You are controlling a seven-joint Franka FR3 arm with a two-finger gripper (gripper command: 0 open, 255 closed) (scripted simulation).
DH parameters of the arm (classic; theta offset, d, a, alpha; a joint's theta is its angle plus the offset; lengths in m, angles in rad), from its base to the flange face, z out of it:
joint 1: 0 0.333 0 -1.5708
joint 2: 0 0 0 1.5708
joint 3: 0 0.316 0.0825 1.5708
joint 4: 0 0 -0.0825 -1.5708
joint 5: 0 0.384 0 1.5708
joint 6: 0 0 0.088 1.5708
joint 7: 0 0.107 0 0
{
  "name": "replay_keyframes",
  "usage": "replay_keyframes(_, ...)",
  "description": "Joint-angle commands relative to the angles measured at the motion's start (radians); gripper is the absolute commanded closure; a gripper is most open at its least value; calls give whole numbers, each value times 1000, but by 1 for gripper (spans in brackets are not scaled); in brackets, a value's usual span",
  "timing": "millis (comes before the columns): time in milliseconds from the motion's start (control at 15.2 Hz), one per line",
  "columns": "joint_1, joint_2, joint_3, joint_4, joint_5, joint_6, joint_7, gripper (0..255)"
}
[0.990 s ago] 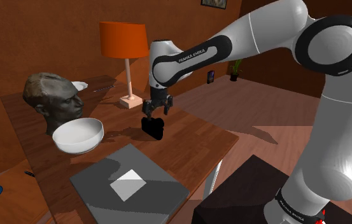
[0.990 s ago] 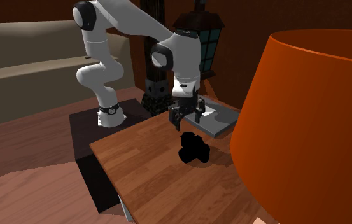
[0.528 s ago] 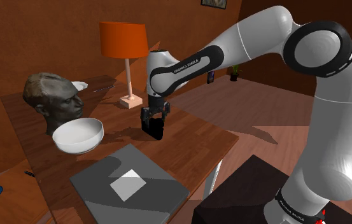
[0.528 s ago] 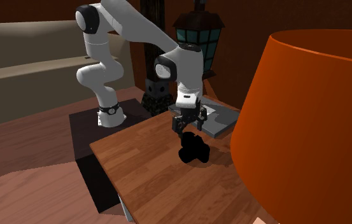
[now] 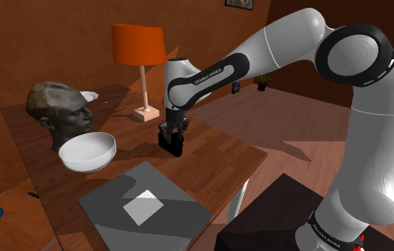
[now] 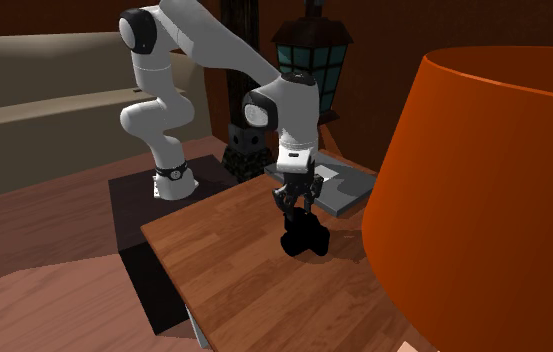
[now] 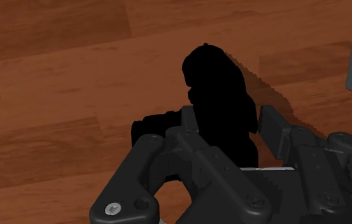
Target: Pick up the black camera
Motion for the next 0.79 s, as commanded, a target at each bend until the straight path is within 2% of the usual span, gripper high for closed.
replay_keyframes(0, 0, 1, 0, -1, 0, 0, 0, 255)
replay_keyframes(198, 0, 2, 0, 0, 0, 0, 1, 255)
replay_keyframes(726, -3, -43, 4, 52, 12, -95, -6, 255)
